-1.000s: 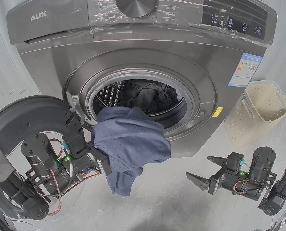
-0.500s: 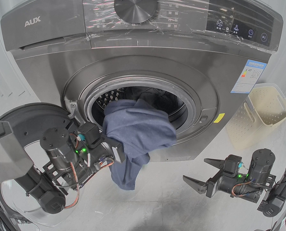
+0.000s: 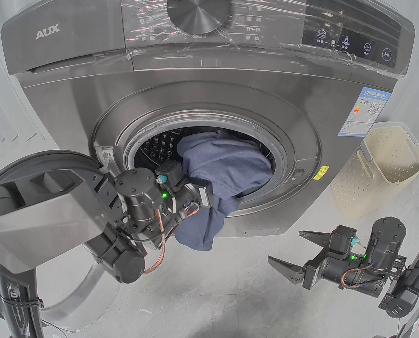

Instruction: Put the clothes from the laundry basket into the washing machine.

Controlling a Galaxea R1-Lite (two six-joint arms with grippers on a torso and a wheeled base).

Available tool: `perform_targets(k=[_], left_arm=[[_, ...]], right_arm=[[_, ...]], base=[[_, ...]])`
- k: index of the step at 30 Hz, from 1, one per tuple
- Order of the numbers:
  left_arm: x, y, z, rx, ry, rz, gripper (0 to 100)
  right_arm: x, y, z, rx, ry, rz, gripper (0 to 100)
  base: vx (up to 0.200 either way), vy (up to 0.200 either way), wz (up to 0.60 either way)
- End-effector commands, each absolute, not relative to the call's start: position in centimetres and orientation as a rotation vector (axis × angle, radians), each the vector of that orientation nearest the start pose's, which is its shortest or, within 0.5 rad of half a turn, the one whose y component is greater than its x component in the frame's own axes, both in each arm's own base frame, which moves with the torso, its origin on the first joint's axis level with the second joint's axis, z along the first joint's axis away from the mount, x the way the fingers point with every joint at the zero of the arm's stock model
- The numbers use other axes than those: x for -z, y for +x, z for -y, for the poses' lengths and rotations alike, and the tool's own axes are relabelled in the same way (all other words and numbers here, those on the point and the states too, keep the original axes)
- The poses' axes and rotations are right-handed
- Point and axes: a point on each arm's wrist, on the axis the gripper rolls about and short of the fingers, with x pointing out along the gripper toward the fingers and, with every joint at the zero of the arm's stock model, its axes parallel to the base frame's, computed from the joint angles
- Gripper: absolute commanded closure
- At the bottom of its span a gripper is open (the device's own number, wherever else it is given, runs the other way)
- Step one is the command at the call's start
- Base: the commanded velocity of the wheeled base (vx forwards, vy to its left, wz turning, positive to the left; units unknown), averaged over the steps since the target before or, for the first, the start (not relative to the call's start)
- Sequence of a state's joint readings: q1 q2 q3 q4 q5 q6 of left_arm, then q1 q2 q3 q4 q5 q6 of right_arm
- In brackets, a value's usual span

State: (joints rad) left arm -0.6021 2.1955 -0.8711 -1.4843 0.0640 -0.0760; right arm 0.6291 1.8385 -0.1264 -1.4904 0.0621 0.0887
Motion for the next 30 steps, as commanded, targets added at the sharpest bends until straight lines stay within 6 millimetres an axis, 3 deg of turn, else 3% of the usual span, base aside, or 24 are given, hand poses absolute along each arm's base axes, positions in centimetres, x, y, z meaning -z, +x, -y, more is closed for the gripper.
perform_targets(k=[1, 9, 16, 20, 21, 28, 30], left_arm=[[-9.3, 38.1, 22.7, 0.473, -0.125, 0.139, 100], [-10.0, 42.1, 24.3, 0.444, -0.129, 0.146, 100], [-11.6, 46.5, 23.7, 0.311, -0.158, 0.226, 100], [-11.9, 46.8, 23.5, 0.295, -0.16, 0.226, 100], [-11.8, 46.7, 23.6, 0.299, -0.166, 0.223, 0], [-12.5, 45.1, 23.4, 0.31, -0.178, 0.157, 0], [-11.8, 42.7, 23.1, 0.35, -0.132, 0.023, 0]], right_arm=[[-8.3, 18.5, -13.7, -0.683, 0.021, -0.247, 0], [-8.2, 18.4, -13.6, -0.683, 0.019, -0.254, 0], [-8.1, 18.5, -13.7, -0.682, 0.019, -0.257, 0], [-8.1, 18.4, -13.8, -0.688, 0.018, -0.258, 0], [-8.1, 18.4, -13.8, -0.688, 0.018, -0.258, 0], [-7.8, 18.5, -13.9, -0.689, 0.015, -0.268, 0], [-7.9, 18.5, -13.9, -0.69, 0.015, -0.265, 0]], base=[[0.0, 0.0, 0.0], [0.0, 0.0, 0.0], [0.0, 0.0, 0.0], [0.0, 0.0, 0.0], [0.0, 0.0, 0.0], [0.0, 0.0, 0.0], [0.0, 0.0, 0.0]])
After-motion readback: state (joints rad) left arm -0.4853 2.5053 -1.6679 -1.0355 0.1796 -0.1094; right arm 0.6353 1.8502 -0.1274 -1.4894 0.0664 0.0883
